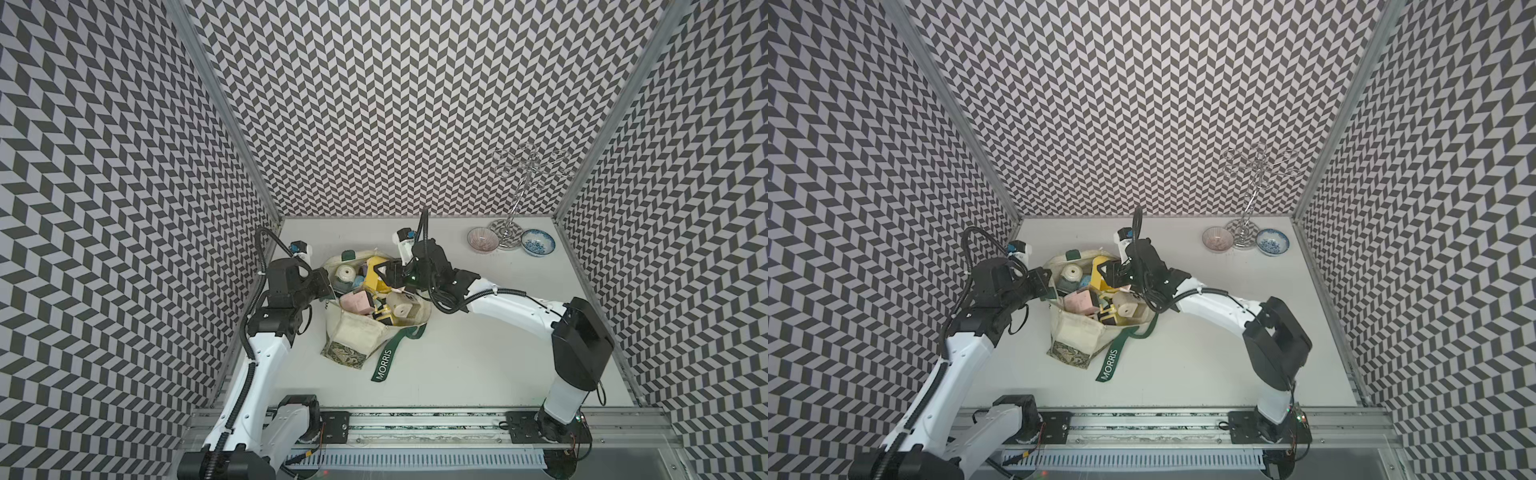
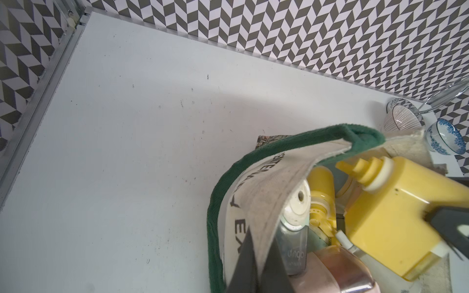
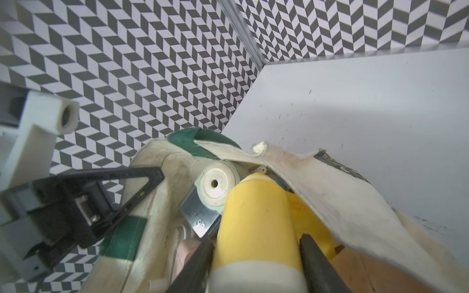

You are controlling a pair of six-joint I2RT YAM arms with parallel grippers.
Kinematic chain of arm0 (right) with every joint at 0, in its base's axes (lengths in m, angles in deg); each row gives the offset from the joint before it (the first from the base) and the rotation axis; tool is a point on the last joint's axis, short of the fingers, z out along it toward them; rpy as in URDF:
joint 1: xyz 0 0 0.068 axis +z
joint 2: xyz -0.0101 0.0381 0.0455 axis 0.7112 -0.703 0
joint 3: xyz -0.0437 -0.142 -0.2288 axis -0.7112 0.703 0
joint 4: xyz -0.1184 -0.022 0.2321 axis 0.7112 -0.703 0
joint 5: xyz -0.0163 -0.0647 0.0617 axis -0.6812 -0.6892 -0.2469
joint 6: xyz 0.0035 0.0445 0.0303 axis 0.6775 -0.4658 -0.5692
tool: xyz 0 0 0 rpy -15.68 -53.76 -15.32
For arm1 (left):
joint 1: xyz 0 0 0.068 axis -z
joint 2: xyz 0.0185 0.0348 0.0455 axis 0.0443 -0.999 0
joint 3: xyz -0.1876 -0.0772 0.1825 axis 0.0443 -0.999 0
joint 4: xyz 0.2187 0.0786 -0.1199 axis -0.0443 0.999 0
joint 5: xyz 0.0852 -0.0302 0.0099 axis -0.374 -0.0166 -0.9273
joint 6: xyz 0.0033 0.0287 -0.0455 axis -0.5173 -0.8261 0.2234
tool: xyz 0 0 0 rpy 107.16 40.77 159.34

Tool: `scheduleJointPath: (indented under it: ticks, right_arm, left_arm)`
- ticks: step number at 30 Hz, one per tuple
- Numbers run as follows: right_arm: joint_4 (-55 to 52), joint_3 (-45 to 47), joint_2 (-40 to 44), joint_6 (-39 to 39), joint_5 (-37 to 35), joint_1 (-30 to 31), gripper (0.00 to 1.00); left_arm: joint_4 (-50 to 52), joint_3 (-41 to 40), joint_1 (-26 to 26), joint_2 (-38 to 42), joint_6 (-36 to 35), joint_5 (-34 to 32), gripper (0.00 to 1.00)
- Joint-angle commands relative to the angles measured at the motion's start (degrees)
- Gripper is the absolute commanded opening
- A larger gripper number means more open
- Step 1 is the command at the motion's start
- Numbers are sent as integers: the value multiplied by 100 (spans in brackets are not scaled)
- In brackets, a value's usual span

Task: Take out the pencil sharpeners from the tote bags
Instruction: Pick up the pencil sharpener from the canvas bag.

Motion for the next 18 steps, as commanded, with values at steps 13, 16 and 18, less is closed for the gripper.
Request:
scheduleJointPath:
  ticks: [13, 16, 18]
  right_arm:
    - [1302, 903, 2034, 2454, -1660, -146, 34]
    - [1616, 1373, 2326, 2620, -1990, -466, 35]
    - [1872, 1731, 2472, 2653, -2014, -749, 35]
  left_arm:
    - [-180, 44, 17, 130, -74, -84, 0]
    - [-180, 44, 16, 156, -78, -83, 0]
    - [-180, 44, 17, 164, -78, -70, 0]
